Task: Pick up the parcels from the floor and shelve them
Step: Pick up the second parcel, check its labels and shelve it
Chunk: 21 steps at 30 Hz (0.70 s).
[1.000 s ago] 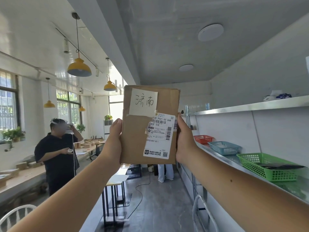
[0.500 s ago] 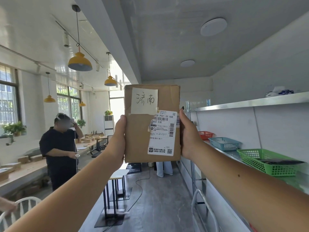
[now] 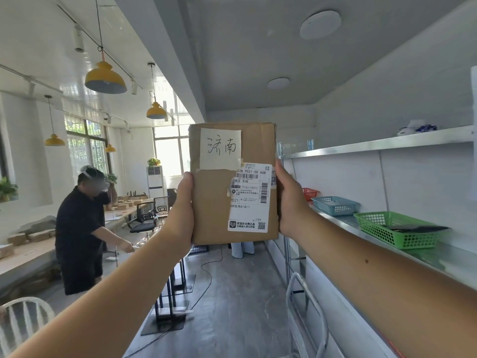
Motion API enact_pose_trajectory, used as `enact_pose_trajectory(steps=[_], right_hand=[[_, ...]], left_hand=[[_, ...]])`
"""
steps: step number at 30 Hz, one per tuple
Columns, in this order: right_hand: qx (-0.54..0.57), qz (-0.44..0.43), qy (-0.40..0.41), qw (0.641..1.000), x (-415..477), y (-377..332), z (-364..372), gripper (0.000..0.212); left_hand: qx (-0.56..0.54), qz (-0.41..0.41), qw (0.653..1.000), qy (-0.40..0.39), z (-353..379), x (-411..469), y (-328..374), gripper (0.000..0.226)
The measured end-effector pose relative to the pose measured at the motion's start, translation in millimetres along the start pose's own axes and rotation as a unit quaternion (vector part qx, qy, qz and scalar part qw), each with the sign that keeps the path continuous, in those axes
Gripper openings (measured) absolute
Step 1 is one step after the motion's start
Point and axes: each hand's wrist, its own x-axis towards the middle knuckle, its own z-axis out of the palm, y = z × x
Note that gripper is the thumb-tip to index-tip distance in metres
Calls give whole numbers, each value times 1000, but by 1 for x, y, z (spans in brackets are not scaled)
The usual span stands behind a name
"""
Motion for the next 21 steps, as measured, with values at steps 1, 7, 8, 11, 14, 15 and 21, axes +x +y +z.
enact_pose_trajectory(steps=[1, 7, 8, 11, 14, 15, 21], right_hand=[[-4, 3, 8, 1000, 0, 2, 0, 77], [-26, 20, 86, 996, -17, 8, -4, 71], [-27, 18, 97, 995, -21, 7, -5, 71], [-33, 8, 119, 992, -33, 5, -11, 73], [-39, 10, 155, 987, -47, -3, -18, 66], [-41, 11, 163, 986, -52, -5, -21, 66], [-66, -8, 211, 975, -96, -23, -39, 77]], left_hand=[[-3, -5, 1000, -2, -2, 0, -3, 67], [-39, -37, 998, -32, -5, 11, -20, 63], [-43, -44, 997, -40, -2, 12, -23, 63], [-47, -67, 995, -56, 7, 9, -33, 67], [-54, -64, 994, -77, 17, 7, -40, 68], [-55, -65, 993, -80, 21, 5, -41, 69], [-56, -88, 988, -112, 50, -20, -52, 83]])
